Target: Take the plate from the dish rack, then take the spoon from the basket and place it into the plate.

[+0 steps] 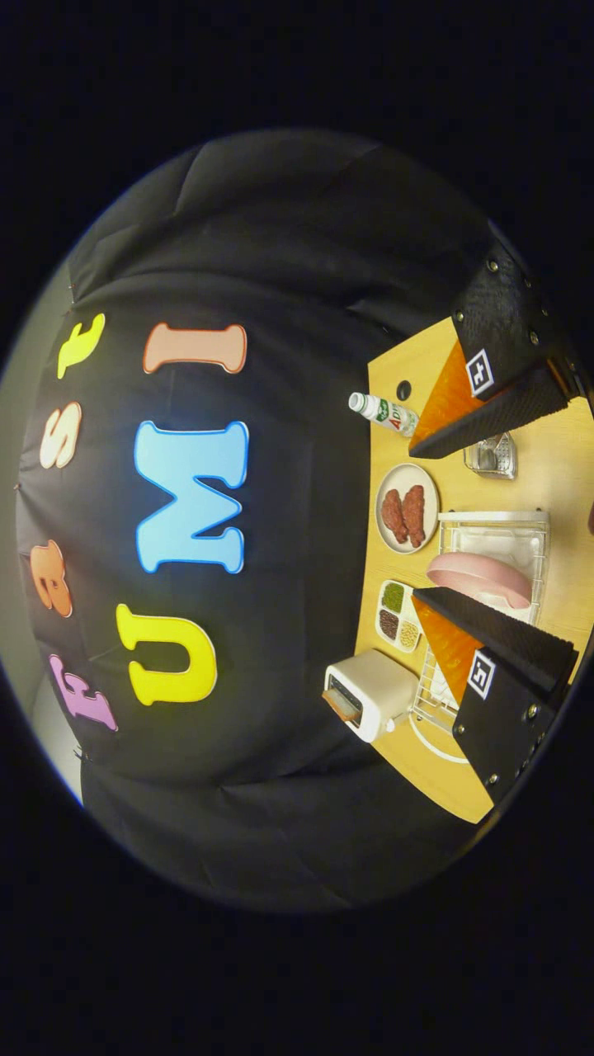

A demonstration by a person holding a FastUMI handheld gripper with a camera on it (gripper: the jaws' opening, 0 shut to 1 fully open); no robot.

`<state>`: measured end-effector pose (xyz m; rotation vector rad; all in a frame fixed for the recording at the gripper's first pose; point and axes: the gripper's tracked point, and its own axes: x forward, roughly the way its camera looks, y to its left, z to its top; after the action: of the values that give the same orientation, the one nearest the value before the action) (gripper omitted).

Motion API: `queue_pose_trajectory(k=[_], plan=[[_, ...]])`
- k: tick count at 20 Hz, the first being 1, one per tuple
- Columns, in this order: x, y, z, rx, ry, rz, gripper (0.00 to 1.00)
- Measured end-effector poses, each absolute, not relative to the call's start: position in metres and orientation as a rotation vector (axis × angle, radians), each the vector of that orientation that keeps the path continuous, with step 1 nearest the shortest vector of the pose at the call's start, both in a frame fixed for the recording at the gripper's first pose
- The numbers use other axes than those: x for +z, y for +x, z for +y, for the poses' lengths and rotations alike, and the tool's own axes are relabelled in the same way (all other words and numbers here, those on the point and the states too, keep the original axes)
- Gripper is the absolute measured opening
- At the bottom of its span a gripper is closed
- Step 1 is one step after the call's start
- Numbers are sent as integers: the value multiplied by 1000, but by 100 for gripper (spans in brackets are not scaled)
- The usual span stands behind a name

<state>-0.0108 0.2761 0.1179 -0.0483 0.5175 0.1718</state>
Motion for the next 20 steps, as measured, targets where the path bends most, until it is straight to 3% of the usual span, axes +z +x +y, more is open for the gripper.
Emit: queue_pose_trajectory(k=[5, 11, 13, 19, 20], plan=[[73, -8, 298, 212, -65, 733, 96], [32, 9, 304, 155, -85, 960, 96], [20, 19, 311, 148, -102, 1006, 84], [-13, 36, 307, 71, -241, 1123, 84], [-20, 36, 307, 62, -259, 1146, 80]])
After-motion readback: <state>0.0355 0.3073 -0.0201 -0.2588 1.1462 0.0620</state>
